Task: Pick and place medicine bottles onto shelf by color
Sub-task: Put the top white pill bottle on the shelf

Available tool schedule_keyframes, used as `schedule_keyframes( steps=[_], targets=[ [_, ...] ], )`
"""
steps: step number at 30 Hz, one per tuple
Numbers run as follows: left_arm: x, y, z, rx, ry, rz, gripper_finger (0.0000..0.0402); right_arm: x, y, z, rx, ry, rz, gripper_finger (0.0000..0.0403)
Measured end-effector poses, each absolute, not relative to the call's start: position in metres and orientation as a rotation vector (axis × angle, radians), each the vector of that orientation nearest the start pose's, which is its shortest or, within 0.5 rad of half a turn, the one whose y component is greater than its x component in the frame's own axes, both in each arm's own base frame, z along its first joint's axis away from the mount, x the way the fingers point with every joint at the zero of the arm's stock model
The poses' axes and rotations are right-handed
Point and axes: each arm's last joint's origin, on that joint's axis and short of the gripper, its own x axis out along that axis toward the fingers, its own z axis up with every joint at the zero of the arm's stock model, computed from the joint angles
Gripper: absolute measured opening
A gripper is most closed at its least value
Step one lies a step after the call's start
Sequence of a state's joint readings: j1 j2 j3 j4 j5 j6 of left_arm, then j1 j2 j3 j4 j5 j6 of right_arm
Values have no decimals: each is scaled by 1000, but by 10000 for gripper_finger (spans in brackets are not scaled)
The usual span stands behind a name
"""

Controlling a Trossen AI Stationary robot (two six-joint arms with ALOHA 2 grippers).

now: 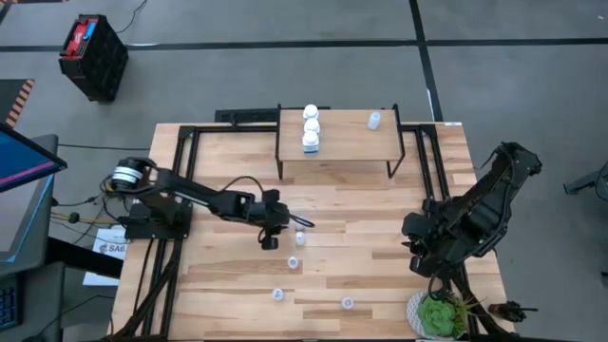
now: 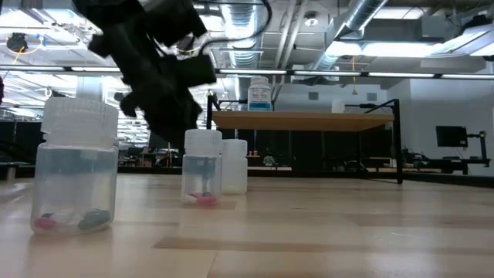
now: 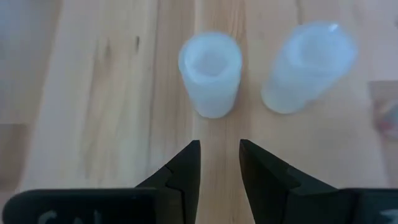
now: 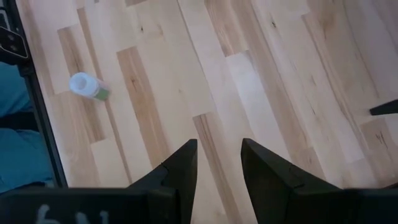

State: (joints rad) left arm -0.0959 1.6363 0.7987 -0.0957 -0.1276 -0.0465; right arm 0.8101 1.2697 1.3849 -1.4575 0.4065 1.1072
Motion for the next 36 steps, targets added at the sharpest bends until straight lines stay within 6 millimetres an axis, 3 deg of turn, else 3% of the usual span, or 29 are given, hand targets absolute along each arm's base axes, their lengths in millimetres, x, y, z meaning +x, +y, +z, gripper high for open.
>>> schedule_keyframes(
  steps=[6,20,26,36],
  targets=[
    [322,-28,131,57,923,42,98,146,137,352,214,1092,-285,147],
    [359,-24,160,188,737,19,98,147,138,352,224,1072,-284,147],
    [359,-18,167,194,773,33,98,148,139,352,235,1062,-277,147],
    [338,-16,178,199,995,31,98,152,139,353,226,992,-303,147]
  ],
)
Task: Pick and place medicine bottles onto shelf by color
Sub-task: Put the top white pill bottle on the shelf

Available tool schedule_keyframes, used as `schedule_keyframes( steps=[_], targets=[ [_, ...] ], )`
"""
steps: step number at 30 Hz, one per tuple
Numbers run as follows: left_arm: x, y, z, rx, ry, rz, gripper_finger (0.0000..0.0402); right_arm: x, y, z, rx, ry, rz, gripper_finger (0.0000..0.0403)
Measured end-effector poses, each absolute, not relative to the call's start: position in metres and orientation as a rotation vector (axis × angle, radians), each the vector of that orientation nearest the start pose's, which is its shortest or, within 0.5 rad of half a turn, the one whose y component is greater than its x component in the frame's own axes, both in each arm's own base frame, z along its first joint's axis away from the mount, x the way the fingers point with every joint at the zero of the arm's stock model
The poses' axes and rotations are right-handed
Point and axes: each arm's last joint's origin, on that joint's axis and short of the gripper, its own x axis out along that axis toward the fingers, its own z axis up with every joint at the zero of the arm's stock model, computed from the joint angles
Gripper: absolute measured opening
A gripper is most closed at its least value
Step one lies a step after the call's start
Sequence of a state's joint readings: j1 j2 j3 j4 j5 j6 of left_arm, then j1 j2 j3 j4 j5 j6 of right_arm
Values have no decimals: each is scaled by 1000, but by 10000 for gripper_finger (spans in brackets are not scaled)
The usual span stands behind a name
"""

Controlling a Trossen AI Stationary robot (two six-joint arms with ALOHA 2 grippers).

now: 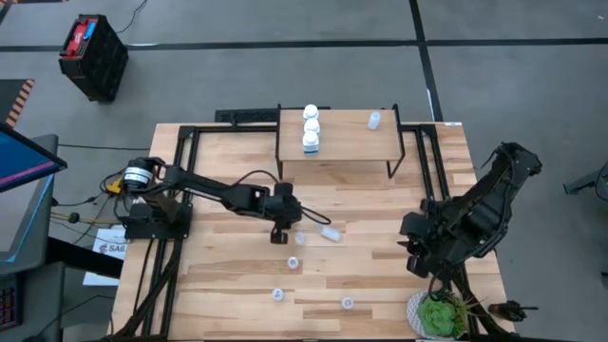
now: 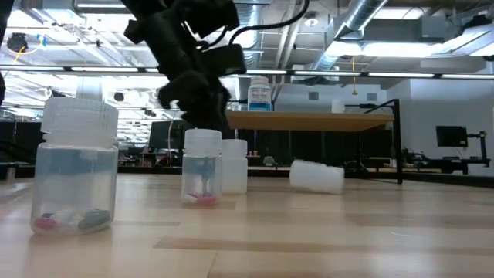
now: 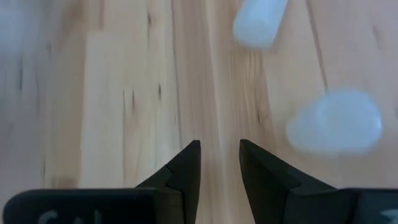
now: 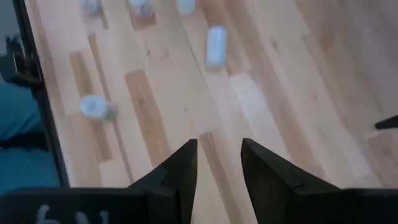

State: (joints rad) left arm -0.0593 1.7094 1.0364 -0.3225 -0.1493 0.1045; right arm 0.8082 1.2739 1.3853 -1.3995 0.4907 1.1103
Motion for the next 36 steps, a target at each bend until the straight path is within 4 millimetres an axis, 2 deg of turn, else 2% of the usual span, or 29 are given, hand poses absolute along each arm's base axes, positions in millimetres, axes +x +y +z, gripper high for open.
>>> schedule_keyframes(
  steps=[5,11,15,19,24,28,32,36],
  targets=[
    [327,-15,188,204,1033,54,98,170,141,342,174,973,-404,147],
    [315,-14,195,204,1097,49,98,213,142,308,138,997,-625,147],
    [312,-14,198,200,1101,47,98,225,142,293,88,1039,-681,147],
    [312,-14,198,200,1099,48,98,209,140,277,39,1043,-738,147],
    [312,-14,198,200,1100,48,98,176,132,242,193,945,-795,147],
    [312,-14,198,199,1099,48,98,167,129,209,341,859,-668,147],
    [314,-14,199,196,1080,50,98,168,128,174,377,753,-461,147],
    [316,-14,200,199,1055,48,98,173,117,153,386,652,-377,147]
  ],
)
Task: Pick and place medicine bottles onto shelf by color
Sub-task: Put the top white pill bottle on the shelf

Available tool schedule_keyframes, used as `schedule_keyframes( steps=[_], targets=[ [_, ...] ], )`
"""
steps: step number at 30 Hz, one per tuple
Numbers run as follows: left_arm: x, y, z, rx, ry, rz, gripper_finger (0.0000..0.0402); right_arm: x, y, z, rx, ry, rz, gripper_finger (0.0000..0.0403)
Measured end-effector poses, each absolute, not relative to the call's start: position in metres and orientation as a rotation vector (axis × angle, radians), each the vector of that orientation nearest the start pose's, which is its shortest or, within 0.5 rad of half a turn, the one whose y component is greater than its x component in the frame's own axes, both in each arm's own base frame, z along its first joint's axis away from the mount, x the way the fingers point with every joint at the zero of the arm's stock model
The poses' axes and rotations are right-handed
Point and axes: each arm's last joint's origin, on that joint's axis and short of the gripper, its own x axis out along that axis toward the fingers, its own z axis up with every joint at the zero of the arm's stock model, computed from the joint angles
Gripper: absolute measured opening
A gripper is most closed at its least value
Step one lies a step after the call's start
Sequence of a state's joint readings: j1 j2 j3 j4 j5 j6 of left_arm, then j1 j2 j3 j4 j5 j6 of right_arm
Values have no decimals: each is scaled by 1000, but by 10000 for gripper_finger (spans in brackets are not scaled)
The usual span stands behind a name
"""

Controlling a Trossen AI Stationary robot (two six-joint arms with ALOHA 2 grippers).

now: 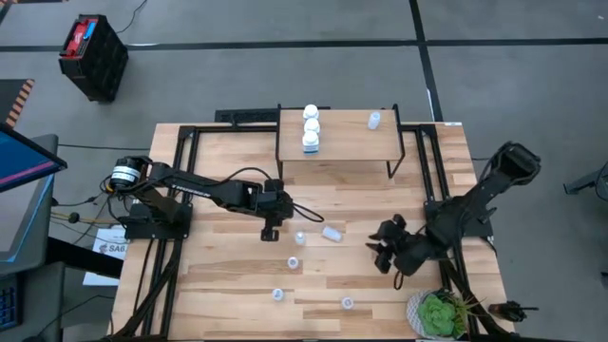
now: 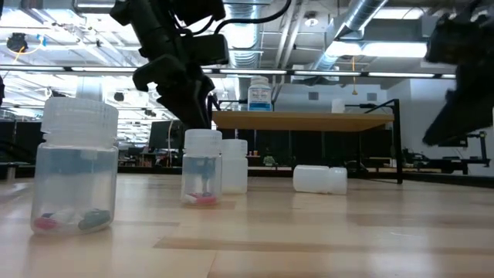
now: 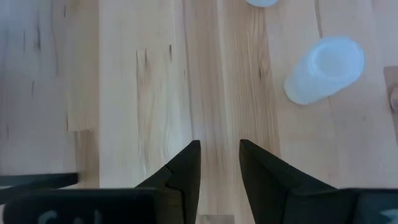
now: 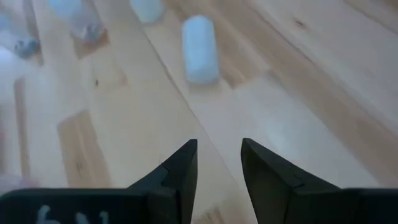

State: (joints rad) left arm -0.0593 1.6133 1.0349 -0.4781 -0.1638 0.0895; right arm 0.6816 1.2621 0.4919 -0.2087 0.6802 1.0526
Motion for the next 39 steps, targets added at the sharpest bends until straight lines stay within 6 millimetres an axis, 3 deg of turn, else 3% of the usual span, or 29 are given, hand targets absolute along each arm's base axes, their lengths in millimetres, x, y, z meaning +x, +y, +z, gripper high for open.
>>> schedule_keyframes(
  steps=[8,20,31,39],
  targets=[
    [316,-14,200,201,1054,46,98,198,85,140,223,641,-442,147],
    [316,-14,200,212,1057,40,98,220,74,145,158,630,-291,153],
    [316,-14,199,214,1059,39,98,237,76,144,216,664,-233,297],
    [316,-14,199,219,1058,36,98,247,79,130,247,651,-243,317]
  ],
)
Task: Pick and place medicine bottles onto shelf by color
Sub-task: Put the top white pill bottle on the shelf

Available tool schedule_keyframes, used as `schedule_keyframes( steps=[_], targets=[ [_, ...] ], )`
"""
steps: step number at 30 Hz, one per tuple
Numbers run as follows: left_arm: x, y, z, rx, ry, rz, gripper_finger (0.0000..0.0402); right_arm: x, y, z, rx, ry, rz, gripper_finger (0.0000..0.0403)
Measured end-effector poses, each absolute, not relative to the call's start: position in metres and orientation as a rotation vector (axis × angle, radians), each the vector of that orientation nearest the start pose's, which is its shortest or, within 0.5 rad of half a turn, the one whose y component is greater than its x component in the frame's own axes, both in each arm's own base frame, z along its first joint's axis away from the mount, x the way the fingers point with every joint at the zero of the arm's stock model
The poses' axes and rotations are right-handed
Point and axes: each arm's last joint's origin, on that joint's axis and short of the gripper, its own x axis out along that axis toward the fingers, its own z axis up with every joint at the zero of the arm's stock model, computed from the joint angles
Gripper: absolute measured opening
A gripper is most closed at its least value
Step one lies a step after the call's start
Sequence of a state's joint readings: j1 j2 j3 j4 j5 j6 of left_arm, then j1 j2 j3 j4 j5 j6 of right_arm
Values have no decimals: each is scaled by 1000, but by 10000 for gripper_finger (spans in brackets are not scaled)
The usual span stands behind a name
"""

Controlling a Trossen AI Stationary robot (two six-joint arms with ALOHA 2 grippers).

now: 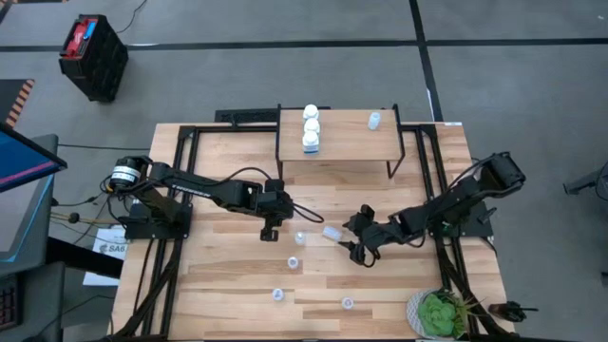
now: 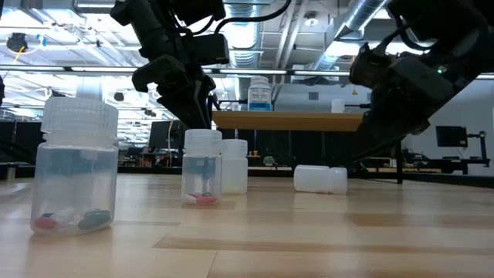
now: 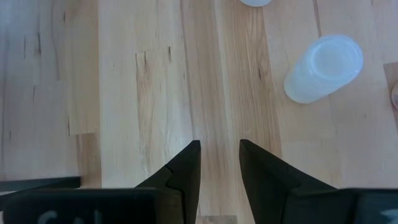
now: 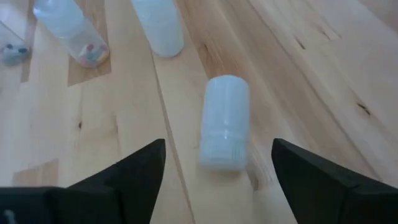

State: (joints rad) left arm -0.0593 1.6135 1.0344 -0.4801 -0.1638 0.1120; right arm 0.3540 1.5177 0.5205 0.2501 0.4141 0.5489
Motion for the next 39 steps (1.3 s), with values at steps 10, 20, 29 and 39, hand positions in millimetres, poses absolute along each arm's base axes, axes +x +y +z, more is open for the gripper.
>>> schedule_keyframes(
  steps=[10,20,29,39],
  targets=[
    [316,-14,199,219,1058,36,98,256,77,109,226,701,-277,311],
    [316,-14,199,220,1058,35,98,271,74,109,201,752,-284,311],
    [316,-14,199,219,1058,36,98,270,76,114,221,780,-247,310],
    [316,-14,199,219,1059,36,98,269,75,113,215,796,-248,249]
  ],
)
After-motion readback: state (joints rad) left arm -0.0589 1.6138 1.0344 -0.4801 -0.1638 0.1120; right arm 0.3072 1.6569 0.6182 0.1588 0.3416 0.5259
